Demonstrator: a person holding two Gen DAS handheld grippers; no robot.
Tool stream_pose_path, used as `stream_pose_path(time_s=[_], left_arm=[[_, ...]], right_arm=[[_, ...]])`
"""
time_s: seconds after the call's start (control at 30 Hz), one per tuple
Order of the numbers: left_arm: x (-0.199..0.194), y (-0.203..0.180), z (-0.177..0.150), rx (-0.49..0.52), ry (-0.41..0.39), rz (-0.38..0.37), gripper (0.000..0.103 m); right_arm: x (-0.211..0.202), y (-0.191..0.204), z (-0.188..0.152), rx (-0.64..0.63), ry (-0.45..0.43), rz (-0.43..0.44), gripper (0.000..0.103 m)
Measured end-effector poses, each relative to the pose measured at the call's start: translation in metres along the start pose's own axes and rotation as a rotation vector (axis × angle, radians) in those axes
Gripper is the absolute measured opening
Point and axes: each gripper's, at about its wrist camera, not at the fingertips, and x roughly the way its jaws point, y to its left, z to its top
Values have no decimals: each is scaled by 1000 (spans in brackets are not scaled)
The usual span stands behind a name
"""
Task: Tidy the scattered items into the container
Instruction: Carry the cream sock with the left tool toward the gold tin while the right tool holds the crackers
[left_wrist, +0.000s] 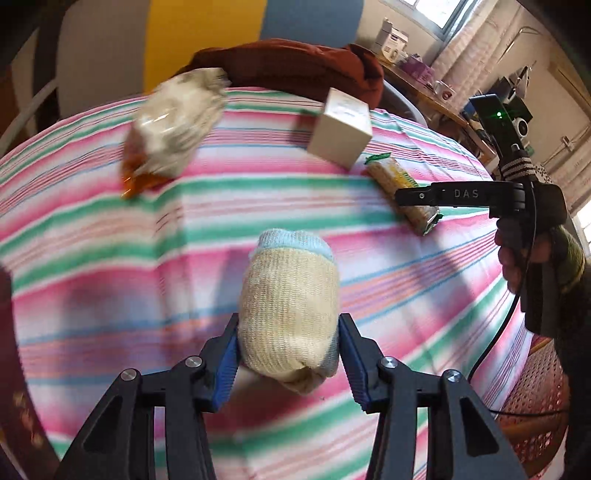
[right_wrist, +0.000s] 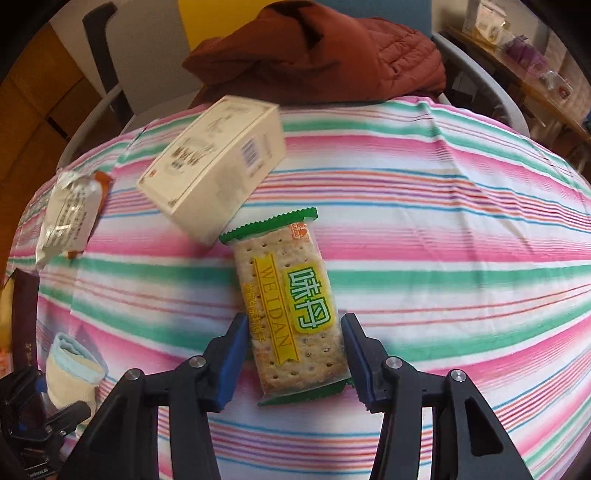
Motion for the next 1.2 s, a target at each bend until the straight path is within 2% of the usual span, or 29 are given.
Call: stream_pose_path(time_s=[0.13, 0.33, 0.53, 0.67, 0.93, 1.2], left_arm=[[-14, 11, -19, -4, -13, 9, 50], [-40, 28, -43, -25, -39, -13, 50], [-72, 41, -64, -26, -87, -25, 50], [-102, 56, -76, -44, -149, -23, 50], [-167, 120, -102, -161, -276, 19, 50], [-212, 206, -157, -344, -320, 122, 50]], right_arm=[[7, 11, -16, -5, 31, 12, 51], [-3, 50, -47, 5, 52, 50, 51], [-8, 90, -73, 4, 31, 104, 51], [-9, 115, -88, 15, 6, 144, 51], [-8, 145, -99, 82, -37, 235, 51], [-8, 175, -112, 96, -56, 294, 51]])
